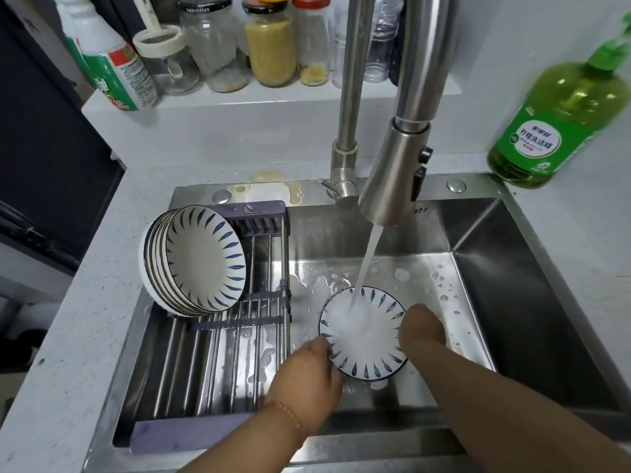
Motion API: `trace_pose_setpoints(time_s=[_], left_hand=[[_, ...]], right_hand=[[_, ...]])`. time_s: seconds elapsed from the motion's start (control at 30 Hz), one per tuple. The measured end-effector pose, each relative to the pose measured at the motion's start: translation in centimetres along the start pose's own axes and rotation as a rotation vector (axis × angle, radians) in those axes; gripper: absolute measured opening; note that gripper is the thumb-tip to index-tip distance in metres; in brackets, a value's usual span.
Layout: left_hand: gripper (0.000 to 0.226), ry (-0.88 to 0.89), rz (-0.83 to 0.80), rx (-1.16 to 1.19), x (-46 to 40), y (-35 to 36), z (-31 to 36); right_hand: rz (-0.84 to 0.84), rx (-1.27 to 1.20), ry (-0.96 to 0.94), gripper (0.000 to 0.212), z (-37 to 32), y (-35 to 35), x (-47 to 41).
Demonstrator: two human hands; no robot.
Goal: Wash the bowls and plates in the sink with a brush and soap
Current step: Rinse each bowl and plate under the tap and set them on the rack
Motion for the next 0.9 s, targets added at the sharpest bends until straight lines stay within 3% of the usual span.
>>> trace_pose_setpoints(time_s=[0.13,0.3,0.37,0.5,0.6,0.63,0.8,0.9], left_hand=[[0.032,-0.361,-0.127,0.131,-4.7,1.5,0.6],[0.038,-0.462,-0.470,0.084,-6.2,2.7,0.7],[0.042,-0.470,-0.488,0.049,-6.8,3.4,0.3],[0.045,-0.501,-0.425,0.313,-6.5,3.6,-0.4],[0.025,-0.728,-0.346,0.942,-6.7,3.8,-1.1],[0.017,-0.699,-0.351,0.953,-6.5,3.9,-1.5],[0.024,-0.654,-0.277,0.944,-5.6,3.4,-2.3],[0.024,-0.619,-0.244,1.085,-5.5,3.1,-1.6]], right_hand=[[-0.133,0.098,-0.055,0.023,0.0,-1.4,-0.3],[-0.404,-0.003,-0.149,0.005,1.4,-2.3,-0.4],[-0.440,-0.090,-0.187,0.010,2.0,-2.4,-0.2],[-0.386,-0.292,-0.202,0.015,2.3,-2.8,0.6],[-0.376,-0.550,-0.117,0.017,2.4,-2.8,1.2],[-0.398,-0.600,-0.100,0.016,2.5,-2.8,1.4],[-0.456,-0.713,-0.072,0.014,2.9,-3.0,2.0],[-0.492,-0.801,-0.060,0.013,3.8,-3.5,2.1]])
Point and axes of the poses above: each hand's wrist, its own x-axis away from the middle knuckle, its own y-axis out of the palm, z = x × y, the point moved 1 cm from there along -x, towards the middle knuckle, and after that the axes turned 5 degrees about -z, right-handed, at the moved point
